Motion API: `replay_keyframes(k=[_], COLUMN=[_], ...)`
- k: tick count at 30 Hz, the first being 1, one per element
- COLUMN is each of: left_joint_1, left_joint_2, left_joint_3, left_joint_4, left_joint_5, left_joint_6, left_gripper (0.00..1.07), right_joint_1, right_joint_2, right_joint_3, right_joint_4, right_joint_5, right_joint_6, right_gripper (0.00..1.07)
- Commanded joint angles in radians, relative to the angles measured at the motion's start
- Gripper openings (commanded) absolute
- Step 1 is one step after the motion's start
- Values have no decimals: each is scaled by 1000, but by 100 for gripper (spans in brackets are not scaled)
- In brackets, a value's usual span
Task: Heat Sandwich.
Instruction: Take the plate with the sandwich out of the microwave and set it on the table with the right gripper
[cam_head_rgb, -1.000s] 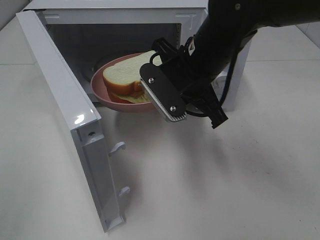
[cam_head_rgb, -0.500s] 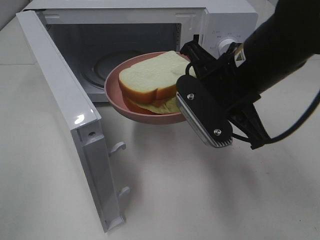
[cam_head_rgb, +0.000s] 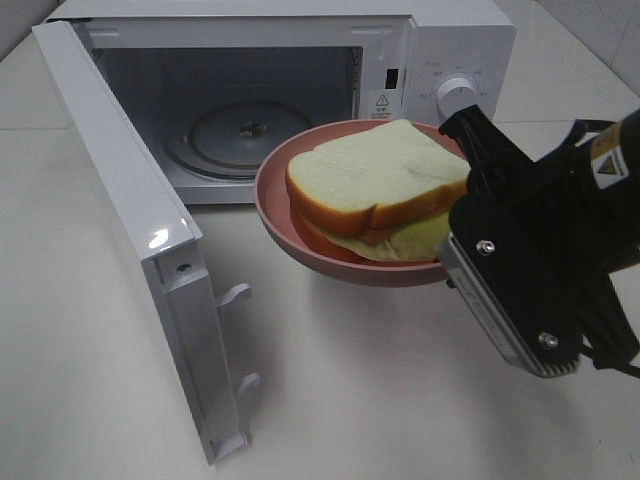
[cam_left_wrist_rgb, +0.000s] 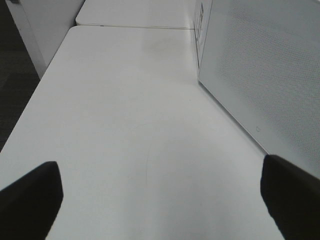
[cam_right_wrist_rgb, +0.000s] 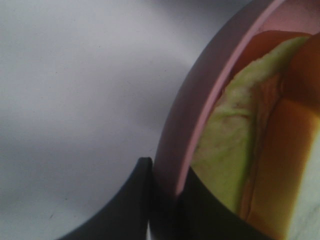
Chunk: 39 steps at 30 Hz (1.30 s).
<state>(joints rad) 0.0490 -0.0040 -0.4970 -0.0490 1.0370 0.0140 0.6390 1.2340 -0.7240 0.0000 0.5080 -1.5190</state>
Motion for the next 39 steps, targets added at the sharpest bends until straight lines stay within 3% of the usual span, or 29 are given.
replay_keyframes(k=[1, 12, 26, 39], left_joint_1=[3, 3, 3, 3], left_joint_2=[-28, -28, -28, -28], left_joint_3=[2, 2, 2, 2], left_joint_4=[-2, -2, -2, -2], left_joint_5=[-2, -2, -2, -2], left_joint_6=[2, 2, 2, 2], left_gripper=[103, 103, 103, 103], right_joint_1=[3, 3, 3, 3], right_joint_2=[-69, -220, -335, -335], right_joint_3=[38, 140, 166, 166], right_joint_4=[-17, -29, -308, -475], right_joint_5=[-11, 14, 170, 252], right_joint_6=[31, 84, 478, 803], right_gripper=[0, 0, 0, 0])
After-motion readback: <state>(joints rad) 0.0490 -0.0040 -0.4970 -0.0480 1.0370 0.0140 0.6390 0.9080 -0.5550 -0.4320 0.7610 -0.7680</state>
